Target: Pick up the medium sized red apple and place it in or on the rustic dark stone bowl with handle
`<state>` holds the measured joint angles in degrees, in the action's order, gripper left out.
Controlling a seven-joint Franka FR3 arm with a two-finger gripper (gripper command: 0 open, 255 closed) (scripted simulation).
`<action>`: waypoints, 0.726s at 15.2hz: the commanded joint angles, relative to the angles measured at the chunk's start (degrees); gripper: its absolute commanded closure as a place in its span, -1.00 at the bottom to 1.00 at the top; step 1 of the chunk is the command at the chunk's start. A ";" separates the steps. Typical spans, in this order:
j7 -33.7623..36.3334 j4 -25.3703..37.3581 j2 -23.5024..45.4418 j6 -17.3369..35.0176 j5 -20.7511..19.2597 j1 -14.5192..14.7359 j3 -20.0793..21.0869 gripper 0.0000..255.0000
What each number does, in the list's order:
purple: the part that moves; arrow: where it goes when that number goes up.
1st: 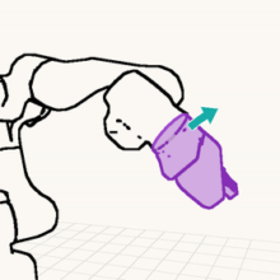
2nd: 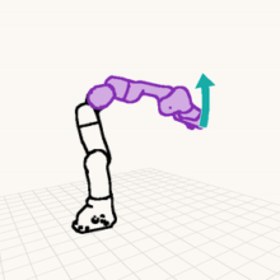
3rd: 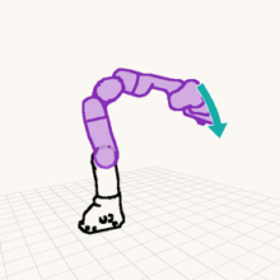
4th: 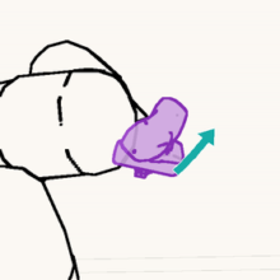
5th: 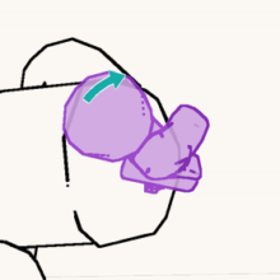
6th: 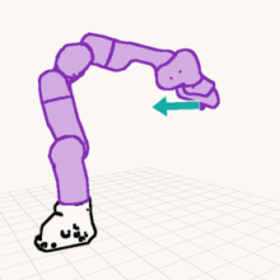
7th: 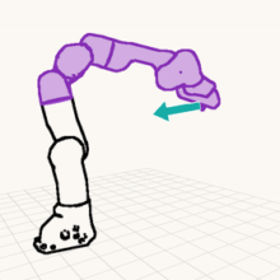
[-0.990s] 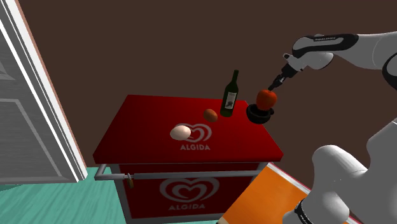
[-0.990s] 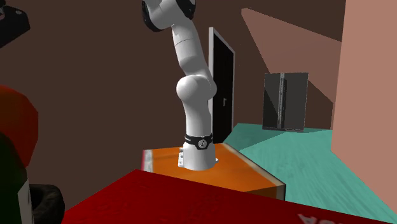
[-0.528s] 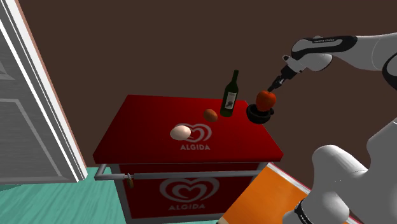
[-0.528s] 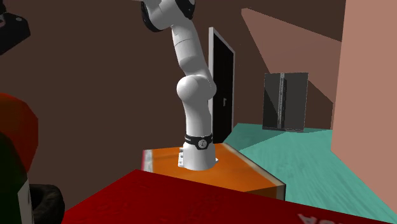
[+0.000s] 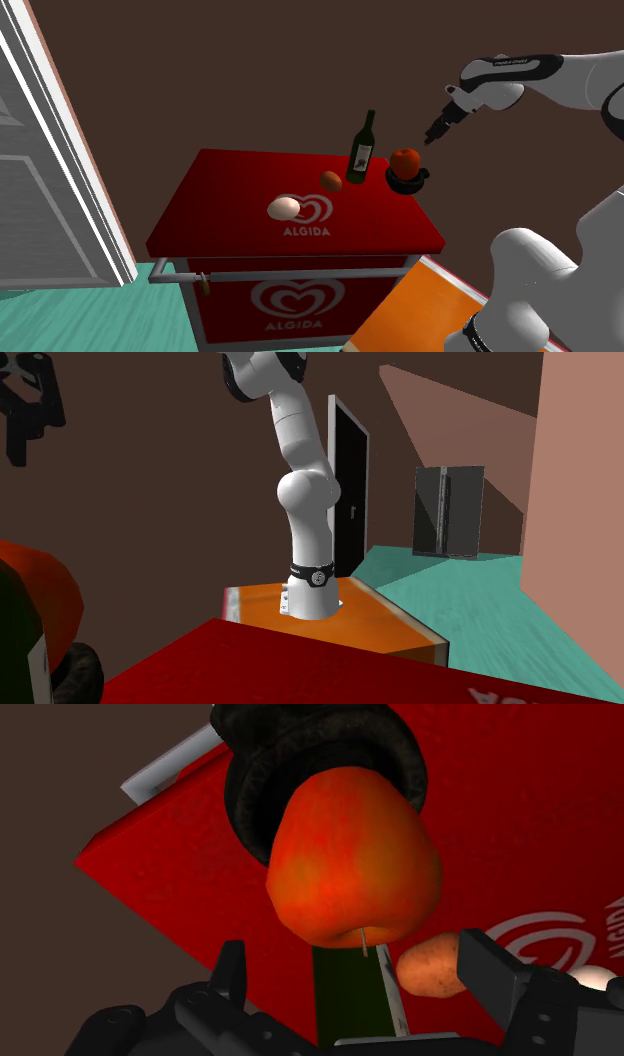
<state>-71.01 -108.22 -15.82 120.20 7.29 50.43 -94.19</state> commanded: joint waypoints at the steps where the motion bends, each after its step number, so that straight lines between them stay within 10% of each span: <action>1: -0.78 1.48 1.13 -2.79 1.18 -4.22 3.31 -1.00; 3: -1.09 3.63 1.64 -6.03 1.64 -8.27 6.58 -1.00; 11: -0.99 3.63 1.51 -6.01 1.49 -8.25 6.63 -1.00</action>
